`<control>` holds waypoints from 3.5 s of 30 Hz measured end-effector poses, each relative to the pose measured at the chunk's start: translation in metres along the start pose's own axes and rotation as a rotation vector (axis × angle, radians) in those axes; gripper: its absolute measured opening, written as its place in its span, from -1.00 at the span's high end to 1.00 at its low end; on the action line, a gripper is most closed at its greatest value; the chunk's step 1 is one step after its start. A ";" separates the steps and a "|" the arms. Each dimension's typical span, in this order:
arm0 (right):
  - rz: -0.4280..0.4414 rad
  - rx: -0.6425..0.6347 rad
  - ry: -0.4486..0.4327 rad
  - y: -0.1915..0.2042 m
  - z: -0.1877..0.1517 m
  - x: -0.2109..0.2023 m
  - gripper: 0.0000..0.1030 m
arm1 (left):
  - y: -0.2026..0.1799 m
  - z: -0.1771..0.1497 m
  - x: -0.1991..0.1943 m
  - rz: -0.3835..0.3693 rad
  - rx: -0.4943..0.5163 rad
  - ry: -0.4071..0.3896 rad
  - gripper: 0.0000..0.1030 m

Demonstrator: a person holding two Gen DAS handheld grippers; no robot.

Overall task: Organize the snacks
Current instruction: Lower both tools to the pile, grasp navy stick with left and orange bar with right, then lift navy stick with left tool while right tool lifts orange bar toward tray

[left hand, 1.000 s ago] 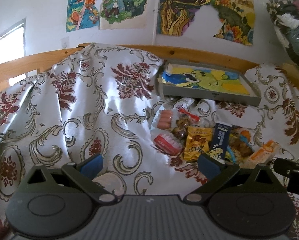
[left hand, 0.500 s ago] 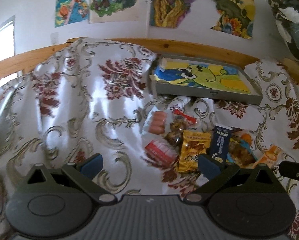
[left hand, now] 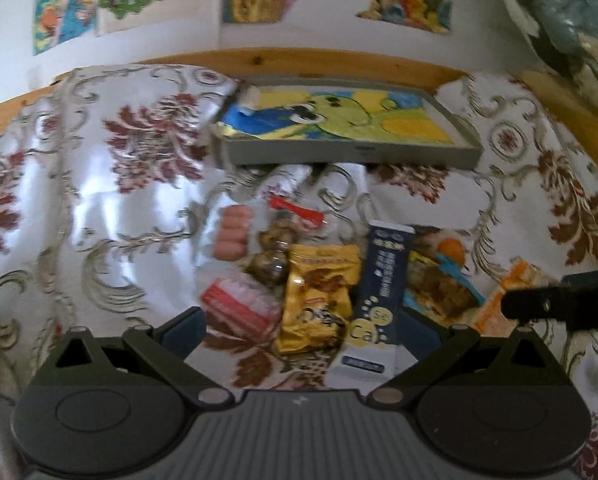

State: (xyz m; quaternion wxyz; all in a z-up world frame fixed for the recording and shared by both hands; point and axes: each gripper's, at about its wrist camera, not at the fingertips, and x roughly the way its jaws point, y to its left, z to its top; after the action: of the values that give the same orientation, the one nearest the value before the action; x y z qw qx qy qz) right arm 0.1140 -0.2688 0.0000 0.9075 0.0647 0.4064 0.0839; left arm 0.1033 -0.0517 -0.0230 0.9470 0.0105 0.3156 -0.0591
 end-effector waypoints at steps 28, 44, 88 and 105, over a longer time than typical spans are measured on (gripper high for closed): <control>0.063 0.118 0.027 -0.008 0.012 0.055 -0.35 | -0.019 0.000 0.046 -0.177 0.048 0.163 -0.29; 0.034 0.088 0.094 0.000 0.002 0.063 -0.26 | -0.011 0.007 0.053 -0.187 -0.079 0.242 0.19; -0.228 -0.451 -0.201 0.057 -0.014 0.009 0.32 | -0.015 0.017 0.004 -0.172 -0.172 0.134 0.35; -0.278 -0.578 -0.434 0.028 0.071 0.035 0.32 | -0.019 0.104 0.044 -0.129 -0.195 -0.024 0.35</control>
State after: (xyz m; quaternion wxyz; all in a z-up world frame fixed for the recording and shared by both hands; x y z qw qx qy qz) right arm 0.1875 -0.2378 0.0267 0.9560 -0.2332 0.1694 0.0553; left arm 0.1977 -0.0812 0.0344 0.9415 -0.1026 0.3083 -0.0893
